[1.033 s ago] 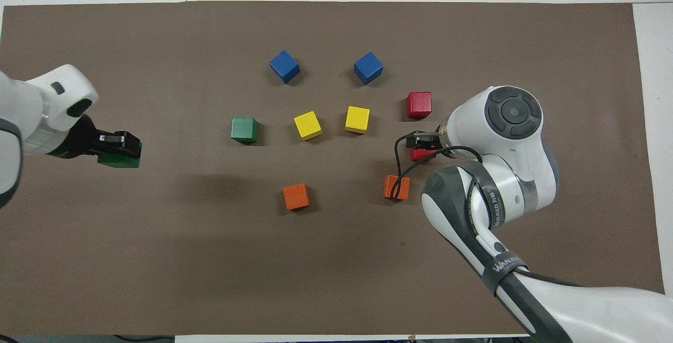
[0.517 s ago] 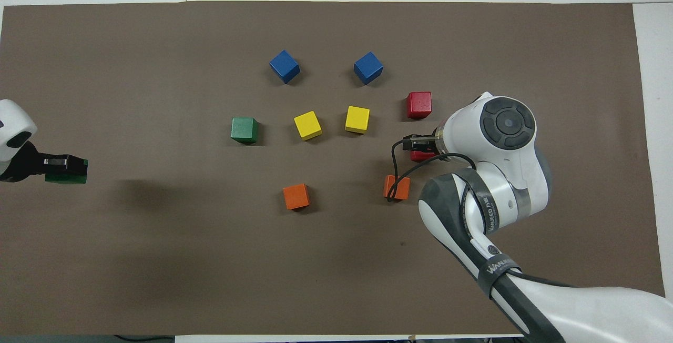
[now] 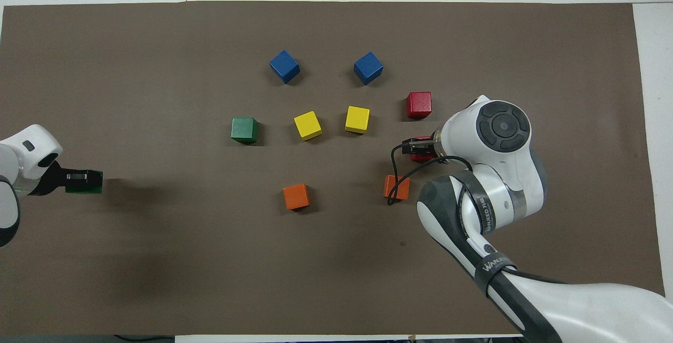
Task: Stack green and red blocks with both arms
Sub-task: 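Carry the green block outward while the right gripper grasps the red block, then release the green block while the right gripper carries the red block outward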
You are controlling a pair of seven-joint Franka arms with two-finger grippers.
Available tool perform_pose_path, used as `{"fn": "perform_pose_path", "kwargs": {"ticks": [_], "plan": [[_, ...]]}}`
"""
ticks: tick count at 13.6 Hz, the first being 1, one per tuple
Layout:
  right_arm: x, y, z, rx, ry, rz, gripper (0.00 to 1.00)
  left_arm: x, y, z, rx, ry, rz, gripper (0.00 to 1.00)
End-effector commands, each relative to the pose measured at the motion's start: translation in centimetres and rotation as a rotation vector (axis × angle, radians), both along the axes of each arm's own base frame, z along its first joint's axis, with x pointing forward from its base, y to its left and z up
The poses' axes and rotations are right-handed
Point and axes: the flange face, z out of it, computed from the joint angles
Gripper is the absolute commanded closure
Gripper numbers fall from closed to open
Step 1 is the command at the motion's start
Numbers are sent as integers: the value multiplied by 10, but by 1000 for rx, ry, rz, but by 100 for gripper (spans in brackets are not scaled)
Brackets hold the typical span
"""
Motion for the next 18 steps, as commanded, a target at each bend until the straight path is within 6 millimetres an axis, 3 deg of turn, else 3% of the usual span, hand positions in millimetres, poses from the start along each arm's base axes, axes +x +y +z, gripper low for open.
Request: {"fn": "perform_pose_path", "kwargs": {"ticks": [1, 6, 7, 8, 9, 10, 11, 12, 13, 15, 16, 18], "plan": [[2, 0, -11, 8, -7, 21, 0, -5, 8, -16, 12, 2, -1, 100], [2, 13, -31, 16, -20, 32, 0, -13, 15, -32, 14, -7, 35, 100], [3, 12, -32, 16, -19, 33, 4, -14, 15, -36, 13, -5, 35, 100], [3, 11, -32, 14, -15, 35, 32, -15, 15, -38, 15, -11, 32, 100], [3, 7, -33, 10, -5, 32, 90, -16, 15, -43, 16, -19, 29, 100], [4, 4, -31, 7, 4, 32, 100, -15, 15, -43, 18, -25, 26, 100], [5, -1, -25, 1, 18, 50, 100, -15, 15, -44, 17, -23, 23, 100], [14, -10, -5, -2, 17, 59, 100, -15, 15, -44, 16, -19, -7, 73], [25, -22, 14, -8, 36, 72, 100, -15, 16, -43, 14, -15, -39, 1], [50, -63, 52, -13, 46, 102, 100, -14, 19, -37, 6, 13, -51, 0], [61, -94, 63, -14, 38, 130, 100, -8, 19, -22, 1, 35, -55, 0], [69, -161, 65, -17, 35, 201, 100, 12, 17, 24, 14, 75, -87, 0]]}}
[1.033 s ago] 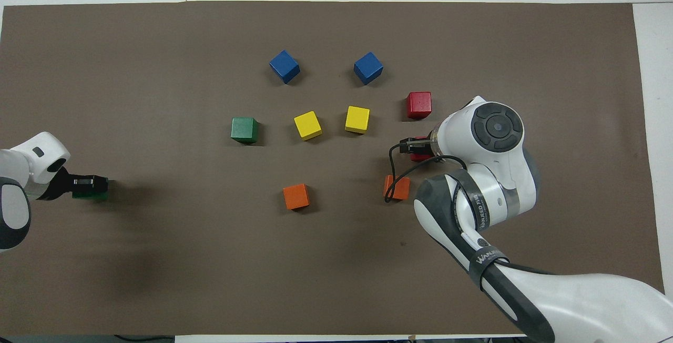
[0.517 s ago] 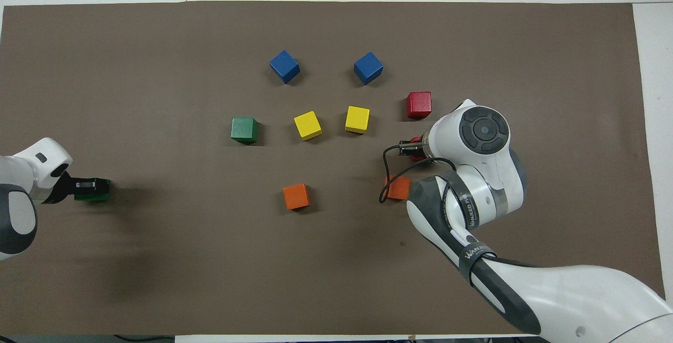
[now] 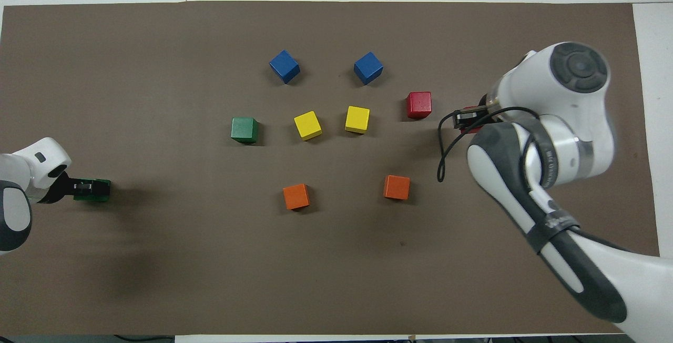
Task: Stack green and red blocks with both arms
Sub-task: 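Release the green block while the right gripper carries the red block outward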
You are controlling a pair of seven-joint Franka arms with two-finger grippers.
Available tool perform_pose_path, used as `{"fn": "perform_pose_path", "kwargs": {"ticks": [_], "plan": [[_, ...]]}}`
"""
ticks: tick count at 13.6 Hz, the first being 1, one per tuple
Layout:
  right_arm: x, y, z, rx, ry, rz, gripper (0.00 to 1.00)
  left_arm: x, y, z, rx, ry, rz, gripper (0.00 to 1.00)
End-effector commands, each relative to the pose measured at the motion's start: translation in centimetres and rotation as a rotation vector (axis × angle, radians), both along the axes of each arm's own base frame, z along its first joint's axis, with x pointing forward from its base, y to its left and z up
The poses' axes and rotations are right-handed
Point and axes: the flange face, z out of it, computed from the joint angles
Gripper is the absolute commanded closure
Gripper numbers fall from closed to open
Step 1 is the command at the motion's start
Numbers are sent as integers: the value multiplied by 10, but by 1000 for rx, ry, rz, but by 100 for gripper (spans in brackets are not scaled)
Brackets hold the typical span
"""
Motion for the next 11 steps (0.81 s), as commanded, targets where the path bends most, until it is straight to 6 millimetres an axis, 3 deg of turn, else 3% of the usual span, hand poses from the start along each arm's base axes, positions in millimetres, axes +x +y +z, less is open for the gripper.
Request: {"fn": "perform_pose_path", "kwargs": {"ticks": [1, 2, 3, 4, 6, 7, 9, 11], "plan": [[7, -72, -3, 3, 6, 77, 100, 28, 4, 72, 40, 35, -55, 0], [5, -90, -5, 2, 8, 70, 100, 41, 0, 99, 49, 23, -68, 0], [3, -103, -9, -6, 14, 60, 100, 58, -18, 123, 55, -1, -99, 0], [-2, -110, -16, -7, 25, 57, 100, 70, -43, 139, 57, -19, -127, 0], [-11, -110, -30, -11, -6, 66, 100, 88, -97, 153, 59, -57, -83, 0], [-13, -108, -35, -12, -16, 69, 100, 94, -132, 151, 49, -58, -60, 0], [-11, -109, -45, -10, -11, 66, 100, 96, -175, 153, -23, -63, -15, 0], [-10, -109, -57, -9, -24, 64, 100, 98, -227, 139, -34, -69, 14, 0]]}}
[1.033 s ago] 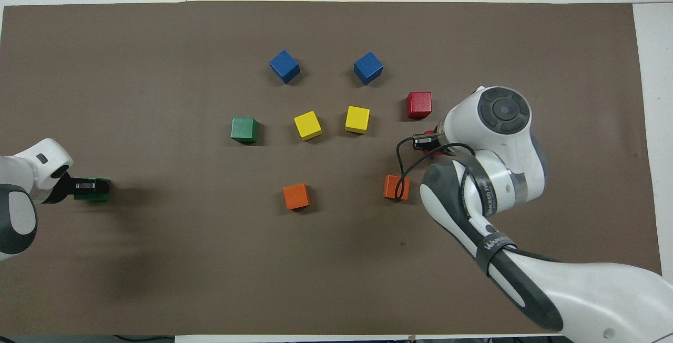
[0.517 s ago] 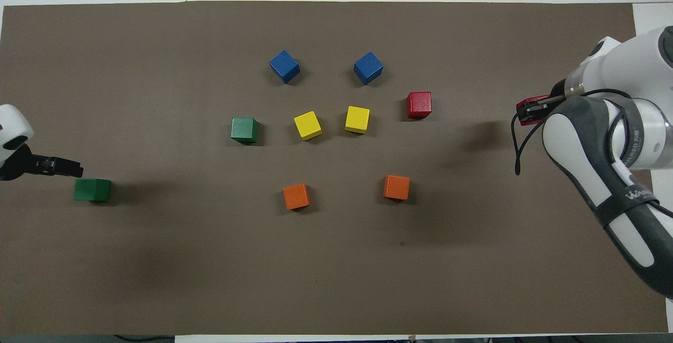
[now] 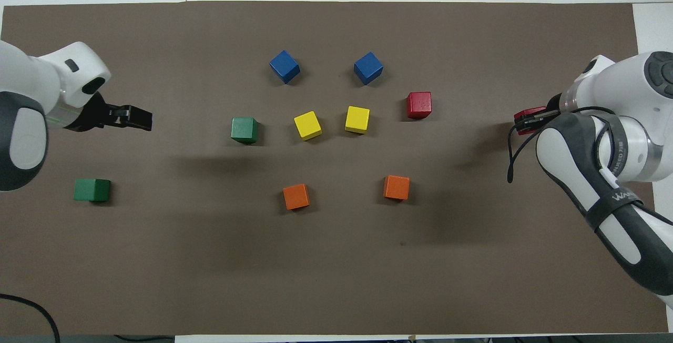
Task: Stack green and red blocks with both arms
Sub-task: 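Grasp the second green block while the right gripper sets down the red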
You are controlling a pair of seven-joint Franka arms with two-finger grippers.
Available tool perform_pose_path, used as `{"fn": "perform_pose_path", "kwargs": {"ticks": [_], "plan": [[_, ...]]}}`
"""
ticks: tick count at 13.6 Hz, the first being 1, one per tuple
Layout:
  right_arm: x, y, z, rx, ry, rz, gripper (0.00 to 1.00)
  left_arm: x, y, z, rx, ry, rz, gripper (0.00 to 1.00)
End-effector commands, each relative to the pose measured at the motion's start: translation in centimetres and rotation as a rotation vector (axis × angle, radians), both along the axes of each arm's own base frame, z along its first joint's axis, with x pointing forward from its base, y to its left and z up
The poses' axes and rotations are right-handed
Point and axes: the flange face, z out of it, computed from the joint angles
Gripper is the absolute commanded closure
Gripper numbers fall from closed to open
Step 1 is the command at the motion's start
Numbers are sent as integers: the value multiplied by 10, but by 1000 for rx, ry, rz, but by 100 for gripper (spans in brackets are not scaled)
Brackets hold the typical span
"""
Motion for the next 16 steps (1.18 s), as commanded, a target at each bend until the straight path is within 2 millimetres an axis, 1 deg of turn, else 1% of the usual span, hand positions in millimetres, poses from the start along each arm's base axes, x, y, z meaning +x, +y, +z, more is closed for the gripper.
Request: {"fn": "perform_pose_path", "kwargs": {"ticks": [1, 2, 5, 7, 8, 10, 11, 12, 13, 14, 15, 16], "plan": [[-2, -3, -15, -7, -19, 14, 100, 10, -61, -21, -21, -9, 46, 0], [-3, -4, -20, -7, -22, 11, 100, 12, -80, -36, -24, -21, 44, 0], [-4, -13, -36, -4, -20, -2, 100, 18, -111, -68, -29, -36, 7, 0], [-4, -13, -39, -3, -15, -4, 100, 20, -129, -94, -26, -34, -20, 0], [-5, -12, -40, -3, -13, -4, 100, 21, -136, -107, -23, -32, -29, 0], [-8, -13, -45, -2, -7, -8, 100, 21, -140, -118, -22, -32, -35, 0], [-11, -14, -52, -3, -20, -9, 100, 22, -141, -121, -22, -32, -37, 0], [-13, -16, -58, -3, -30, -13, 100, 20, -146, -125, -24, -39, -43, 0], [-15, -16, -64, -2, -35, -16, 100, 21, -148, -132, -23, -36, -43, 0], [-15, -16, -67, -2, -35, -16, 91, 20, -151, -135, -22, -33, -46, 0], [-15, -16, -67, -2, -34, -18, 42, 18, -154, -137, -23, -38, -52, 0], [-15, -15, -66, -1, -26, -16, 0, 16, -155, -142, -20, -32, -54, 0]]}}
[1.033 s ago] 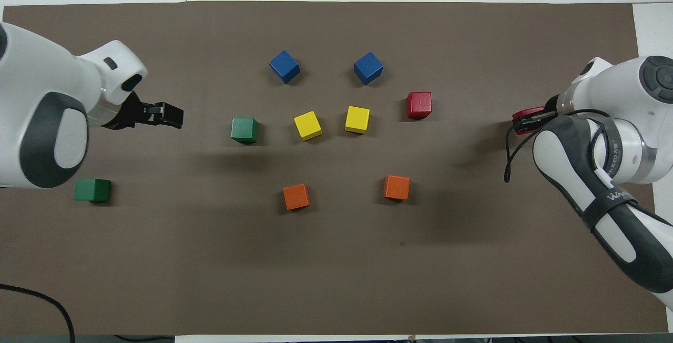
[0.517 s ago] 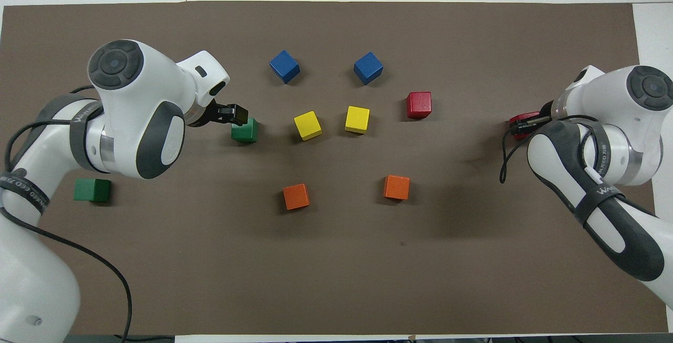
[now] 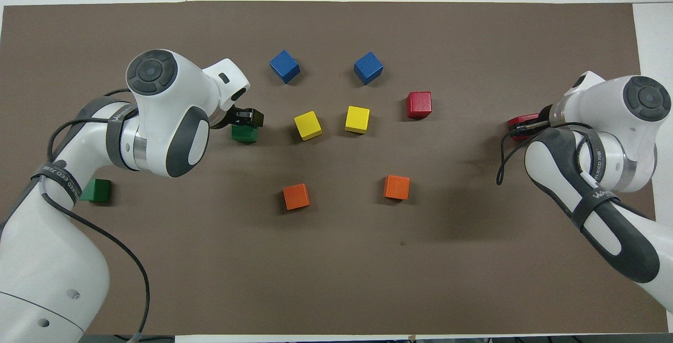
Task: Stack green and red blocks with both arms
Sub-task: 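Grasp the second green block while the right gripper sets down the red, then carry the green block toward the first while the right gripper grasps red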
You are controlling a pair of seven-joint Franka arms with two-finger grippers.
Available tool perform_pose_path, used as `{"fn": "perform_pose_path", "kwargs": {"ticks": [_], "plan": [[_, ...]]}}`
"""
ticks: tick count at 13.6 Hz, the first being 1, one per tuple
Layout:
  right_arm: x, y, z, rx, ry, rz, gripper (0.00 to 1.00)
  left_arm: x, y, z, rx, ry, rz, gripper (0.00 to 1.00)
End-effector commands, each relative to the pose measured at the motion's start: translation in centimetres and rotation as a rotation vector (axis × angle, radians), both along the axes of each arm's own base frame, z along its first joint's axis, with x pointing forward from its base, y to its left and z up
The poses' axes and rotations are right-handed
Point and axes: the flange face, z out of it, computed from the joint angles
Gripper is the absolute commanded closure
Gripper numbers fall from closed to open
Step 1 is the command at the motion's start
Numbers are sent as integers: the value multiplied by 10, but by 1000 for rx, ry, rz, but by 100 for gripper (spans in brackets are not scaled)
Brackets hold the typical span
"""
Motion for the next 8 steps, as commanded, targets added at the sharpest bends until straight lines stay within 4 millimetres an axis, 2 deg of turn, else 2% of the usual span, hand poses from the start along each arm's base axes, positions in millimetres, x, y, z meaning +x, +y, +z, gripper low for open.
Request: {"fn": "perform_pose_path", "kwargs": {"ticks": [1, 2, 4, 6, 8], "plan": [[-4, -3, -10, -2, 6, 5, 0, 1, -6, -12, 5, -8, 2, 0], [-3, -1, -3, -2, 9, 7, 0, 0, -5, -13, 8, -6, 1, 0], [5, 3, 35, -4, 24, 15, 0, 0, -5, -17, 7, -9, 1, 0], [15, 6, 103, -5, 55, 17, 0, -6, -8, -27, 6, -16, -1, 0], [28, 23, 161, 0, 68, -5, 0, -9, -9, -31, 6, -18, 1, 0]]}}
